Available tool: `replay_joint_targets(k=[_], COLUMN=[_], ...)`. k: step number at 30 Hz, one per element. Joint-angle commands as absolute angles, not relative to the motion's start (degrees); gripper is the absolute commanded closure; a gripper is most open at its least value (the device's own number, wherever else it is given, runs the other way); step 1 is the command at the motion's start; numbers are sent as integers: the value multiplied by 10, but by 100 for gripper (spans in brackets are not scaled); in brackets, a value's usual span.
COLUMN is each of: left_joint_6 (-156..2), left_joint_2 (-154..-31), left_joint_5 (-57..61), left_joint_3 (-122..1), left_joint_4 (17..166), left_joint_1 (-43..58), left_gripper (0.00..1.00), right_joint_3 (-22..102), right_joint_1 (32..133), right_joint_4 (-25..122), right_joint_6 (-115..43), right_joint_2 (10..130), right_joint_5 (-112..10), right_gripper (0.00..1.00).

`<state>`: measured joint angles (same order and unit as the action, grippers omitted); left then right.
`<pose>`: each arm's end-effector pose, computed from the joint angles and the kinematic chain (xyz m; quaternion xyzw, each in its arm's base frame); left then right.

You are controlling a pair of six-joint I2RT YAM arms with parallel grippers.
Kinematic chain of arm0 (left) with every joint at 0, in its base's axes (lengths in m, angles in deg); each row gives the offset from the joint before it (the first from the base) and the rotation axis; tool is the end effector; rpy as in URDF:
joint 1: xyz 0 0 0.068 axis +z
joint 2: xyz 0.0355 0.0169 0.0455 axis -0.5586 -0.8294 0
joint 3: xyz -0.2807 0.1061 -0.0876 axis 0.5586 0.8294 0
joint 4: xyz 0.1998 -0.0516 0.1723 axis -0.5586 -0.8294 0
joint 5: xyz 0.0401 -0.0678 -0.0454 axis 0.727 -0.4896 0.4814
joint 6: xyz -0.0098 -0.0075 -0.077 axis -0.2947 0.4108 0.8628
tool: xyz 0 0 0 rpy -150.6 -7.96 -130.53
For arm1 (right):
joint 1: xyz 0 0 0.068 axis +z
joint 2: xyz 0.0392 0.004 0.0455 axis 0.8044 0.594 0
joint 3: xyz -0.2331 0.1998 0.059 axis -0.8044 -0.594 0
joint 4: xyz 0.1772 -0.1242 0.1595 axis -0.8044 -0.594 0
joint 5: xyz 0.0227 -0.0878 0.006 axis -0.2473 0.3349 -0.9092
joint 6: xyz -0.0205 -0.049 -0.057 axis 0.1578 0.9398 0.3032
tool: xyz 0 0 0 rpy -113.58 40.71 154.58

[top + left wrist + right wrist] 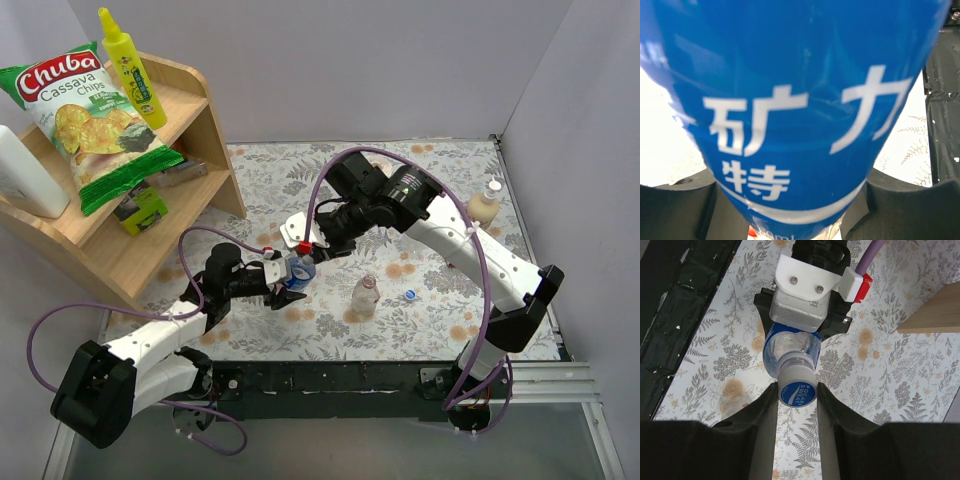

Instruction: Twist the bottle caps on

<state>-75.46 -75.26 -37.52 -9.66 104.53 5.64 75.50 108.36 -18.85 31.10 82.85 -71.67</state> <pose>0.1600 -0.1421 0.2226 0.3264 0.7219 -0.4927 0.3599 0.1753 0.3034 0.4470 -0.8155 0.4192 0.2148 0.3362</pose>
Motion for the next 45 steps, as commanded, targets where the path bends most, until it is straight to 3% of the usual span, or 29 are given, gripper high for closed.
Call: replay_joint_targets(k=[1,32,45], left_joint_6=[-753,-798,-817], left_joint_2=[-749,-770,-771], left_joint_5=[-392,-400,-399], left_joint_3=[-121,-120,-128], left_joint_4=[1095,1093,1070], left_joint_1=[53,52,51], left_gripper=[100,100,100], right_joint_3=[758,750,691], right_joint_1=[1081,1102,1108], right_joint_4=[-237,-230,-154], right_joint_6=[328,396,410], right_joint_2=[839,838,806], right_joint_5=[-699,-670,-616], right_gripper=[78,77,76])
